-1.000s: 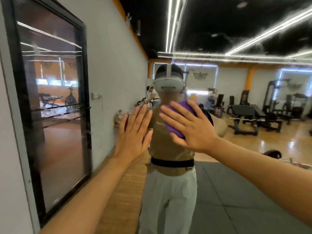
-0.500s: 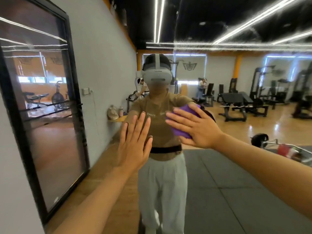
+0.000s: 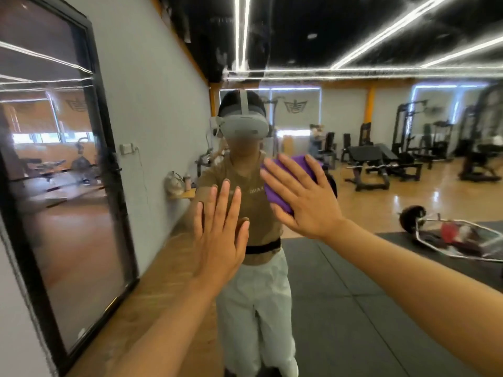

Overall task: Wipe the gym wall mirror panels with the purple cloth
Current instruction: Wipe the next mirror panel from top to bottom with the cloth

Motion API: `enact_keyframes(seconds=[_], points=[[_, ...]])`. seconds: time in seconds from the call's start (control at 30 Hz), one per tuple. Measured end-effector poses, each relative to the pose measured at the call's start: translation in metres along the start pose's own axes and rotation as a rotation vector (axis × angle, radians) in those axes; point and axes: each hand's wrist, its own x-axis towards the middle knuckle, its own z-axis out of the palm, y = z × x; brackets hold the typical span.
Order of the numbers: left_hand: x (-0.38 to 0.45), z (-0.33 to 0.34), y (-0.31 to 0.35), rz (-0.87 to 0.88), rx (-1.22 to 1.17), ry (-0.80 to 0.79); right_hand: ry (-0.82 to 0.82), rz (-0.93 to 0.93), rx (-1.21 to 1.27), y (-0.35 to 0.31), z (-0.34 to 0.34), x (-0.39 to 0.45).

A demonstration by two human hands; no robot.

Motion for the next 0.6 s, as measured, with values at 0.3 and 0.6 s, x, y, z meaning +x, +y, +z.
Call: enact_keyframes(seconds=[0.3, 0.6], points=[[-0.071, 0.031, 0.026, -0.071, -0.016, 0.047, -0.062, -0.123, -0.032, -0.068, 0.034, -0.150], [-0.126, 0.061, 0.022, -0.016, 0.069, 0.053, -0.026, -0.168, -0.071, -0.078, 0.044, -0.180]])
